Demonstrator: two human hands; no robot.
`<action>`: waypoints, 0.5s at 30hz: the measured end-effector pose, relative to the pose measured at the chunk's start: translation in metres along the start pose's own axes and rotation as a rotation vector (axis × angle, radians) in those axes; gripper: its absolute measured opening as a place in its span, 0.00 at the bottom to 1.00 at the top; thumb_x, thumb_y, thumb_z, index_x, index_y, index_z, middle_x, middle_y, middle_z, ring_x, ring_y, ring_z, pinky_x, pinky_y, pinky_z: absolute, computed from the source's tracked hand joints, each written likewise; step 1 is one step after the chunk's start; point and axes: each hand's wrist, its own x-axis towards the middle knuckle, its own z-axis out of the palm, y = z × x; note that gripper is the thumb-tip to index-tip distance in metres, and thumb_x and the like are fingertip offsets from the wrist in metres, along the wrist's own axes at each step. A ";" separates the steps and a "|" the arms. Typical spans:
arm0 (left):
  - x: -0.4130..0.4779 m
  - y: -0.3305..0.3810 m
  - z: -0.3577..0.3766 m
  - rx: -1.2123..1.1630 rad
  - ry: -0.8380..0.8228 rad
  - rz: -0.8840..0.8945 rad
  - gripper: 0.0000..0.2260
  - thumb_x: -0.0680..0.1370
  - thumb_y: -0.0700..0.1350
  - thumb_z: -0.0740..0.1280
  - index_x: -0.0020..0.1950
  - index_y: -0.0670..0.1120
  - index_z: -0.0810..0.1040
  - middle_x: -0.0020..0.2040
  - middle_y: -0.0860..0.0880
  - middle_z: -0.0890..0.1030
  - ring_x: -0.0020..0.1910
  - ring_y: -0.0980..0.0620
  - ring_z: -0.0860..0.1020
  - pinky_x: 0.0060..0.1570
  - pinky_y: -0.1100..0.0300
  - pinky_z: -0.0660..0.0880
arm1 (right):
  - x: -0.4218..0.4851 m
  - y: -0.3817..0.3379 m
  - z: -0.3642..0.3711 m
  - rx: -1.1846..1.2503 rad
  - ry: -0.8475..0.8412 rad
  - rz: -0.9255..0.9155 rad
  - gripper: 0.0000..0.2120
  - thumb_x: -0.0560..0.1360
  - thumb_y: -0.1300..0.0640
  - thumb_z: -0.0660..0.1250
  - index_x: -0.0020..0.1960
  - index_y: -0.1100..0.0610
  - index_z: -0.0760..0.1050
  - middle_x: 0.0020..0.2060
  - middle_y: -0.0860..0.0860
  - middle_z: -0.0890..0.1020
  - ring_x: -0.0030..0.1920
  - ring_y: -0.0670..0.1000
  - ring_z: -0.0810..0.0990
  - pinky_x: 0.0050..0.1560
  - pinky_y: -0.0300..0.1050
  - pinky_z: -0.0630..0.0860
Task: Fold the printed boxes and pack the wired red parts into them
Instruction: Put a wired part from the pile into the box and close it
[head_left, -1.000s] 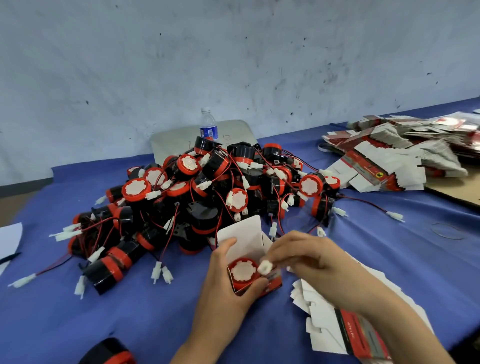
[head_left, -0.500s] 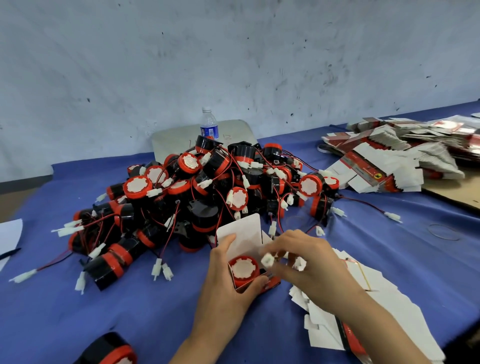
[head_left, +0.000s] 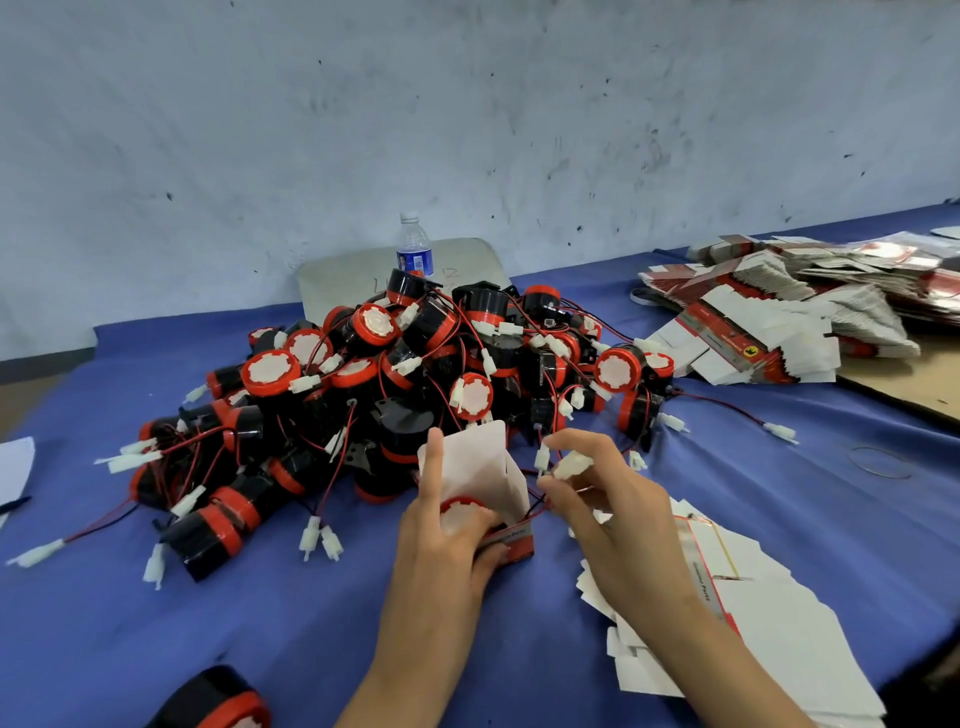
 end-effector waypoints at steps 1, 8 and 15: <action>0.001 0.000 -0.001 0.001 0.001 -0.010 0.05 0.71 0.43 0.76 0.43 0.49 0.81 0.76 0.67 0.38 0.54 0.57 0.72 0.49 0.79 0.65 | 0.000 -0.001 0.000 0.017 0.002 -0.005 0.10 0.76 0.46 0.63 0.53 0.32 0.68 0.37 0.40 0.81 0.40 0.38 0.80 0.38 0.23 0.70; -0.003 0.010 -0.008 0.143 -0.014 0.025 0.07 0.71 0.58 0.69 0.43 0.56 0.77 0.78 0.64 0.48 0.57 0.51 0.72 0.29 0.58 0.71 | -0.006 -0.007 0.004 0.115 -0.010 0.001 0.07 0.77 0.54 0.62 0.47 0.41 0.73 0.40 0.41 0.80 0.41 0.43 0.81 0.39 0.33 0.75; -0.008 0.014 0.000 0.123 -0.062 0.069 0.18 0.68 0.44 0.79 0.54 0.58 0.82 0.78 0.61 0.49 0.67 0.42 0.73 0.28 0.55 0.79 | -0.003 0.003 0.009 0.054 0.008 0.065 0.06 0.76 0.64 0.68 0.47 0.54 0.78 0.43 0.45 0.81 0.43 0.44 0.81 0.42 0.39 0.77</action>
